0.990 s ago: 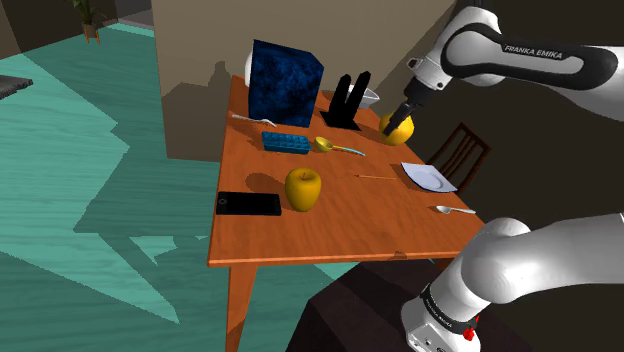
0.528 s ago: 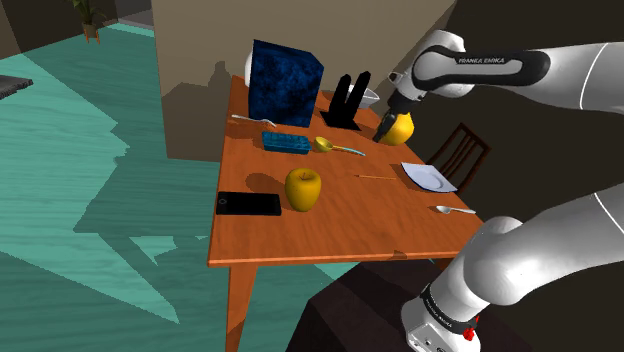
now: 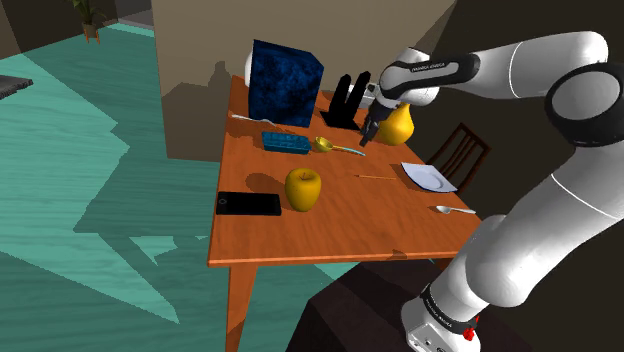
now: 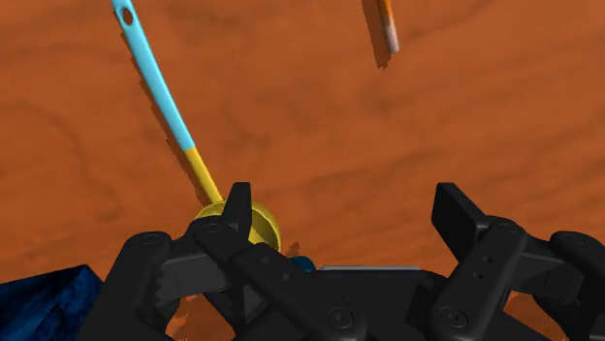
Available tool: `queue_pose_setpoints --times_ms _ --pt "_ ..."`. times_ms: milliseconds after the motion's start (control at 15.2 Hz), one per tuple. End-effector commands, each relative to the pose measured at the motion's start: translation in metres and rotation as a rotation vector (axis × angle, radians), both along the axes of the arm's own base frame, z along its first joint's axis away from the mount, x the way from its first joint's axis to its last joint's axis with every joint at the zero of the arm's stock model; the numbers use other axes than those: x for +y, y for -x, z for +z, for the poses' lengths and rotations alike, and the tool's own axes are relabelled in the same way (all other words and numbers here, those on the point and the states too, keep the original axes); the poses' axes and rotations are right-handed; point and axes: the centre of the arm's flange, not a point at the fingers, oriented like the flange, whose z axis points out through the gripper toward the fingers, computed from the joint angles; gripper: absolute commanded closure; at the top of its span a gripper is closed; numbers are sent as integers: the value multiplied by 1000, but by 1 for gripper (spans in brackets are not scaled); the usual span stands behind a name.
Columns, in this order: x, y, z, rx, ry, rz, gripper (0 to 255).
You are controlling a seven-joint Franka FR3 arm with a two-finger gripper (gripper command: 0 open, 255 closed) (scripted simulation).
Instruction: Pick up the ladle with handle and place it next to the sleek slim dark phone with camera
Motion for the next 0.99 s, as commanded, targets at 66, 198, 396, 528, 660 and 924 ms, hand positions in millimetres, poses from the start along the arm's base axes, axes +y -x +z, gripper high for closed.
queue_pose_setpoints --times_ms 66,198,396,528,660,924 --pt "-11 -31 -23 -1 28 88 0" --pt "-16 -52 -37 -1 44 144 0" --pt "-23 -84 -59 -1 70 227 0" --pt "-26 -105 -74 -1 86 283 0" --pt "-28 -125 -87 -1 101 332 0" --pt "-28 -128 -108 -1 101 332 0"
